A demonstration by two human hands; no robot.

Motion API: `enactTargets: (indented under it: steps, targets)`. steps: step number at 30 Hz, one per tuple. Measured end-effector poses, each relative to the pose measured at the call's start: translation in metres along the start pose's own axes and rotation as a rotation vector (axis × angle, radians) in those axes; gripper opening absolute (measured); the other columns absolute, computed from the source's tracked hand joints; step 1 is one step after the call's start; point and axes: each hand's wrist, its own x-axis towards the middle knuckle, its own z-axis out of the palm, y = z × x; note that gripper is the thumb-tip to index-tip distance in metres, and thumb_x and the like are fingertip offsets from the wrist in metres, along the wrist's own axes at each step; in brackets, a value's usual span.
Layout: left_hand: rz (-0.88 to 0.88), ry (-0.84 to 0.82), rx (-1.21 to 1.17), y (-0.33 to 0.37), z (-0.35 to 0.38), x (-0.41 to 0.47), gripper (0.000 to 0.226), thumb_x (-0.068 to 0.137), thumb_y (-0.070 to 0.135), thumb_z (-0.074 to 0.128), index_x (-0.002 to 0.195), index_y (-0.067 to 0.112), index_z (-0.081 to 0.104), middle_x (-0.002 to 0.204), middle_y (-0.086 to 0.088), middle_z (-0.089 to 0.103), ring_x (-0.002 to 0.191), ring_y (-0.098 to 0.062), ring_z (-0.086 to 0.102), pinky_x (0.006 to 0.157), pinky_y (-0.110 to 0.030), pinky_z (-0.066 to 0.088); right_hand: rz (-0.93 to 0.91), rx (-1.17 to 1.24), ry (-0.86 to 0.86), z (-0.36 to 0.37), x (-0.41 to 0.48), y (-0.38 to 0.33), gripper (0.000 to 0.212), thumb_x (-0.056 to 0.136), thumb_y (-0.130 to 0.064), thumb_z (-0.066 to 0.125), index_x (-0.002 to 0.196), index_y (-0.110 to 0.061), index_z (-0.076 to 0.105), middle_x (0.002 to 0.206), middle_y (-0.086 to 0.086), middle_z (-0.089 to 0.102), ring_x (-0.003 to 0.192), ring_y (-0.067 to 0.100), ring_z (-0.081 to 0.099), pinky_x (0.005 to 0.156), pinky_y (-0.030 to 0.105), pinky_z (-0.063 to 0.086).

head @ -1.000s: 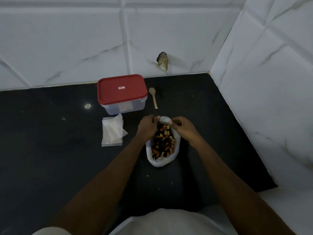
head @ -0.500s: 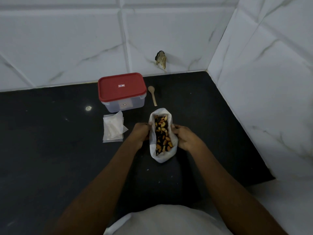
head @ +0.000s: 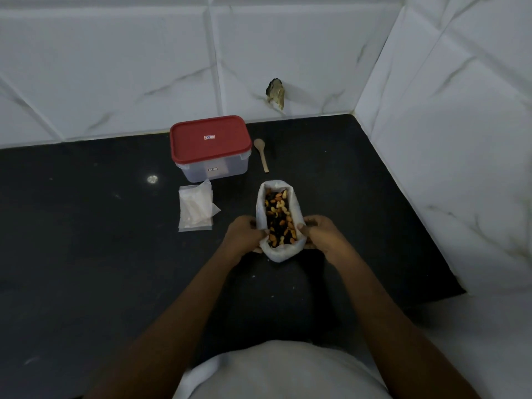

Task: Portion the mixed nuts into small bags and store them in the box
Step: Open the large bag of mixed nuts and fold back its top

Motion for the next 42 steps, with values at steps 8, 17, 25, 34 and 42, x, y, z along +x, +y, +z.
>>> enactTargets:
  steps: [8, 17, 25, 34, 42]
  targets:
    - [-0.082, 0.002, 0.011, -0.003, 0.002, -0.014, 0.026, 0.09, 0.039, 0.066, 0.103, 0.017, 0.06, 0.094, -0.006, 0.069, 0.08, -0.017, 0.071, 0.065, -0.029, 0.06, 0.026, -0.011, -0.005, -0.001, -0.019, -0.003, 0.025, 0.096, -0.026, 0.062, 0.117, -0.013, 0.057, 0.11, 0.009, 0.066, 0.094, 0.02, 0.068, 0.075, 0.031, 0.06]
    - [-0.309, -0.105, -0.549, -0.002, 0.009, -0.029, 0.026, 0.092, 0.017, 0.064, 0.113, 0.001, 0.061, 0.1, -0.018, 0.069, 0.087, -0.025, 0.071, 0.065, -0.029, 0.06, 0.196, 0.274, -0.088, -0.003, -0.038, 0.003, 0.026, 0.095, -0.005, 0.059, 0.12, 0.005, 0.058, 0.104, 0.018, 0.067, 0.087, 0.022, 0.068, 0.062, 0.028, 0.06]
    - [-0.449, -0.11, -1.178, -0.004, 0.016, -0.035, 0.02, 0.096, 0.004, 0.053, 0.113, -0.005, 0.057, 0.102, -0.023, 0.066, 0.1, -0.031, 0.065, 0.078, -0.043, 0.052, 0.335, 0.746, -0.162, 0.003, -0.055, 0.002, 0.016, 0.098, 0.005, 0.047, 0.111, 0.005, 0.057, 0.104, 0.021, 0.065, 0.094, 0.03, 0.063, 0.086, 0.041, 0.052]
    - [-0.411, -0.104, -1.16, -0.015, 0.023, -0.036, 0.017, 0.097, 0.015, 0.051, 0.103, 0.006, 0.065, 0.085, -0.009, 0.069, 0.084, -0.02, 0.062, 0.08, -0.033, 0.048, 0.301, 0.876, -0.155, 0.019, -0.054, 0.006, 0.023, 0.101, 0.006, 0.039, 0.116, 0.004, 0.056, 0.098, 0.016, 0.063, 0.087, 0.023, 0.061, 0.085, 0.037, 0.051]
    - [-0.362, -0.035, -0.708, -0.007, 0.018, -0.028, 0.037, 0.094, 0.041, 0.058, 0.114, 0.01, 0.06, 0.102, -0.011, 0.064, 0.09, -0.025, 0.06, 0.071, -0.037, 0.05, 0.256, 0.742, -0.177, 0.013, -0.05, 0.013, 0.029, 0.102, -0.002, 0.038, 0.123, -0.012, 0.056, 0.102, 0.009, 0.066, 0.091, 0.021, 0.062, 0.076, 0.033, 0.049]
